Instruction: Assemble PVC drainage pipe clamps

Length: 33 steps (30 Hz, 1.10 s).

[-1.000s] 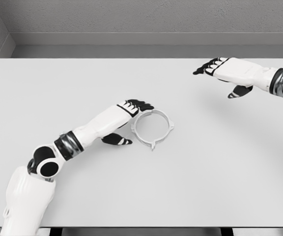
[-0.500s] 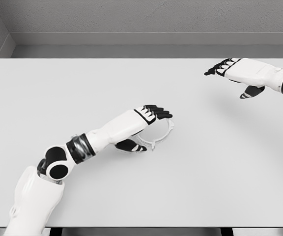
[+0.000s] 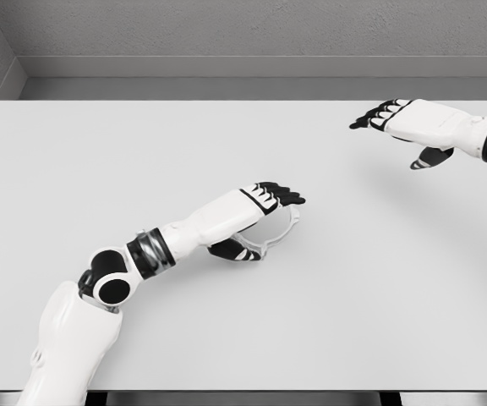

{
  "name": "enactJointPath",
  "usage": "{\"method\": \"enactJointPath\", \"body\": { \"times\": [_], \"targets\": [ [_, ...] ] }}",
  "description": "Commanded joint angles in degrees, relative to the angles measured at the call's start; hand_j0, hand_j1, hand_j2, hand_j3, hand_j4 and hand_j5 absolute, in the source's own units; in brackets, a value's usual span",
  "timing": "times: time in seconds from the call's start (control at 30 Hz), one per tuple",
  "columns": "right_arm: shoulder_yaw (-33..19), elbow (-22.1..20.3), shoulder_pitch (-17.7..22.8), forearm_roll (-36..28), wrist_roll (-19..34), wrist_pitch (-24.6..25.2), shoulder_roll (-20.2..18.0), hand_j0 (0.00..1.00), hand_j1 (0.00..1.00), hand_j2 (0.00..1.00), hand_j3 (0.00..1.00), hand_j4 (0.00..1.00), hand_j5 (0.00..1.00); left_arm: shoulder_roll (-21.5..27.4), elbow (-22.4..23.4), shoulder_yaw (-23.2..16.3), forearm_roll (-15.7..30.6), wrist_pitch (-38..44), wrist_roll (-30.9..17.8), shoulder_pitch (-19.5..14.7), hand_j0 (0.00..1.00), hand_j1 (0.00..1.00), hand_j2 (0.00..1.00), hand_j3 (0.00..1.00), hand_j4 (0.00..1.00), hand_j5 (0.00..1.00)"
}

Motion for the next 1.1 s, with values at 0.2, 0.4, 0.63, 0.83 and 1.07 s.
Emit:
{"method": "enactJointPath", "body": {
  "times": [0.2, 0.4, 0.63, 0.83, 1.07],
  "targets": [
    [0.2, 0.1, 0.3, -0.2, 0.0, 0.1, 0.0, 1.0, 1.0, 1.0, 1.0, 1.0, 1.0, 0.5, 1.5, 0.8, 0.3, 0.1, 0.1, 0.0, 1.0, 1.0, 1.0, 1.0, 1.0, 1.0],
    [0.3, 0.1, 0.3, -0.2, 0.1, 0.1, 0.1, 1.0, 1.0, 1.0, 1.0, 1.0, 1.0, 0.5, 2.6, 0.8, 0.3, 0.1, 0.0, -1.2, 1.0, 1.0, 1.0, 1.0, 1.0, 1.0],
    [0.3, -0.1, 0.3, -0.2, 0.1, 0.1, 0.1, 1.0, 1.0, 1.0, 1.0, 1.0, 1.0, 0.2, 2.6, 0.3, 0.3, 0.1, 0.1, -1.2, 1.0, 1.0, 1.0, 1.0, 1.0, 1.0],
    [0.3, -0.1, 0.3, -0.2, 0.2, 0.1, 0.1, 1.0, 1.0, 1.0, 1.0, 1.0, 1.0, 0.3, 3.7, 0.6, 0.2, 0.1, 0.0, -1.2, 1.0, 1.0, 1.0, 1.0, 1.0, 1.0],
    [0.2, 0.1, 0.3, -0.2, 0.2, 0.1, 0.0, 1.0, 1.0, 1.0, 1.0, 1.0, 1.0, 0.1, 5.0, 0.3, 0.2, 0.1, 0.0, -2.6, 1.0, 1.0, 1.0, 1.0, 1.0, 1.0]
  ]
}}
